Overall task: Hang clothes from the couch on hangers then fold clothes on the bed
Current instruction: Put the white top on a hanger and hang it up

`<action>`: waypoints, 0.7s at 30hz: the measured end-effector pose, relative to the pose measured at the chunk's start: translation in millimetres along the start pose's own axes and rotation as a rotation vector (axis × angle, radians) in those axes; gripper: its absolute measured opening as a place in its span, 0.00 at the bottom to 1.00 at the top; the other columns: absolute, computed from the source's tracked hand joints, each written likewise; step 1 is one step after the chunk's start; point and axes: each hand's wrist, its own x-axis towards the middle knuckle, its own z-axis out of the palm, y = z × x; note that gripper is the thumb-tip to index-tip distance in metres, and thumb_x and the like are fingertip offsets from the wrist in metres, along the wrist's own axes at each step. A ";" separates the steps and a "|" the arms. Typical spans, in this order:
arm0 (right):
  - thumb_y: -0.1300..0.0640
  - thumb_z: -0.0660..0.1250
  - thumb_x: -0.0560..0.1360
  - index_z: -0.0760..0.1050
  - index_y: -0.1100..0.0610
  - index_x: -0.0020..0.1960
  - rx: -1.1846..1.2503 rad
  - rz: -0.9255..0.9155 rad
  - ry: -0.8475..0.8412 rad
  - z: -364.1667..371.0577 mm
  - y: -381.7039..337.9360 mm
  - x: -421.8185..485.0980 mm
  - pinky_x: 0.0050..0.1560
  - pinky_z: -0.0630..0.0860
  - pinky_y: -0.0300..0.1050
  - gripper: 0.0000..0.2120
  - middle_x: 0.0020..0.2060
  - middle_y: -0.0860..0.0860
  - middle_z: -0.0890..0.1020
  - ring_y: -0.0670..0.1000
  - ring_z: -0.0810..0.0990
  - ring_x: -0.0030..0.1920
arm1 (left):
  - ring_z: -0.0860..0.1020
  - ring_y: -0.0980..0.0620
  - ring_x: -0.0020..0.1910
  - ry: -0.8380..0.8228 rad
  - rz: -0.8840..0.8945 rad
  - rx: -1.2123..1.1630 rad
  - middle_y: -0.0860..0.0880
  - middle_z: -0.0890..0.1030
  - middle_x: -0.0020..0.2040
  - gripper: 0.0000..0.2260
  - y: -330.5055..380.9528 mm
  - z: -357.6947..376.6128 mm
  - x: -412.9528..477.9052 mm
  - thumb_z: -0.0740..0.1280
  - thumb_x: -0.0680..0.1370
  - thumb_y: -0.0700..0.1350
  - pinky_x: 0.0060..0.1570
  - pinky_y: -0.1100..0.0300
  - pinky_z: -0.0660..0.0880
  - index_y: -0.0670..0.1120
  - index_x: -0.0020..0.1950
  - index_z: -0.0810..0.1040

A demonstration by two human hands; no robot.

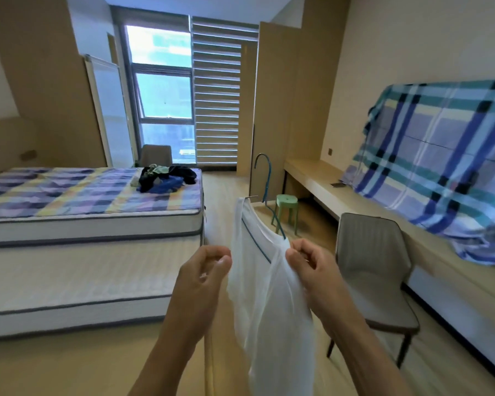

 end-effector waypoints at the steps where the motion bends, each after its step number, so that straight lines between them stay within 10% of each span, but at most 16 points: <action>1: 0.56 0.63 0.83 0.80 0.57 0.47 0.008 0.004 0.002 -6.6 7.5 22.2 0.48 0.79 0.55 0.09 0.41 0.56 0.83 0.57 0.82 0.42 | 0.80 0.60 0.50 0.009 -0.004 0.011 0.54 0.84 0.47 0.07 -4.7 11.5 18.4 0.66 0.79 0.52 0.48 0.64 0.73 0.52 0.52 0.81; 13: 0.59 0.65 0.82 0.80 0.57 0.48 0.101 0.065 0.027 -27.1 136.1 308.4 0.35 0.75 0.32 0.07 0.35 0.43 0.83 0.40 0.80 0.34 | 0.81 0.62 0.51 0.056 -0.022 -0.014 0.61 0.84 0.47 0.13 -116.4 134.5 306.0 0.63 0.76 0.57 0.48 0.66 0.75 0.54 0.53 0.81; 21: 0.56 0.65 0.82 0.80 0.52 0.46 0.162 0.107 0.002 -17.5 203.2 510.6 0.46 0.83 0.44 0.08 0.37 0.43 0.84 0.44 0.82 0.39 | 0.81 0.62 0.52 0.030 -0.046 -0.005 0.57 0.84 0.50 0.06 -162.4 193.3 494.4 0.64 0.83 0.49 0.48 0.65 0.73 0.53 0.54 0.81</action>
